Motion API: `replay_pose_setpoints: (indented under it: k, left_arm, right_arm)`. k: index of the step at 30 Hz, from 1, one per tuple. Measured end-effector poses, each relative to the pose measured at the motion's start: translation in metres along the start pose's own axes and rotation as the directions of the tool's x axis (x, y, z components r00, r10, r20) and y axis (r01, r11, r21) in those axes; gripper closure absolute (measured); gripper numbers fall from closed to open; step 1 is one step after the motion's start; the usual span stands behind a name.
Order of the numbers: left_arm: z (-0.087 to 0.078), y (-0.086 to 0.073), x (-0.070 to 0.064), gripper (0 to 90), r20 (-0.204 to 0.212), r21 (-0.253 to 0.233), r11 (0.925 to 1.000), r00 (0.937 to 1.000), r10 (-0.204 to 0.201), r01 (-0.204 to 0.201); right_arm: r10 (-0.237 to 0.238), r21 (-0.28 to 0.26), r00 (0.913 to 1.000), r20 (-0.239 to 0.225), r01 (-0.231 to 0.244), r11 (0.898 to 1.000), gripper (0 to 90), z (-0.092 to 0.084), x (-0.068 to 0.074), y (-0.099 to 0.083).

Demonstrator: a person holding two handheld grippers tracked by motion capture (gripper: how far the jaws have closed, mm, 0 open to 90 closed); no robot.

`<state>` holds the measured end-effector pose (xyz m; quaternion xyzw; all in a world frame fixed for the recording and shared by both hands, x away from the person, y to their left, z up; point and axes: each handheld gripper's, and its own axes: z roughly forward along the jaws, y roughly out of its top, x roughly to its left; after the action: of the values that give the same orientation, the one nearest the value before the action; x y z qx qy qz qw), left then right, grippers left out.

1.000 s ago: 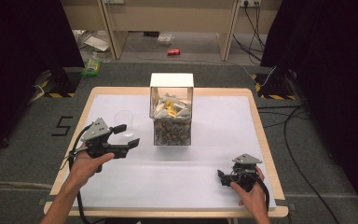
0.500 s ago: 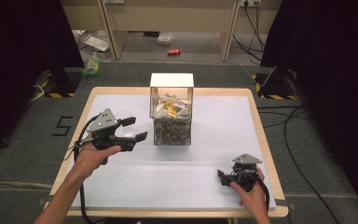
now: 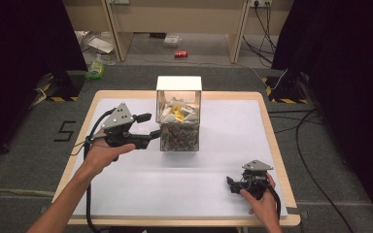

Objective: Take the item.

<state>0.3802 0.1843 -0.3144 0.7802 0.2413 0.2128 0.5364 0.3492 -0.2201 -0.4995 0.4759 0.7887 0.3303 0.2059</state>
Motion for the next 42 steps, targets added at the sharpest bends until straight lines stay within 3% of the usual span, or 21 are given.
replay_pose_setpoints:
  k: [14,25,42]
  left_arm:
    - [0.022,0.022,-0.002,41.8,0.004,0.014,0.9991,0.9992,0.040,-0.040]
    - [0.055,0.032,0.000,44.9,-0.018,0.055,0.9962,0.9974,0.069,-0.068]
    - [0.084,0.041,0.010,51.8,-0.007,0.115,0.9916,0.9982,0.059,-0.058]
  right_arm:
    - [0.000,0.000,1.0000,0.000,0.000,1.000,8.2,0.000,0.000,0.000]
    - [0.000,0.000,1.0000,0.000,0.000,1.000,8.2,0.000,0.000,0.000]
    - [0.000,0.000,1.0000,0.000,0.000,1.000,8.2,0.000,0.000,0.000]
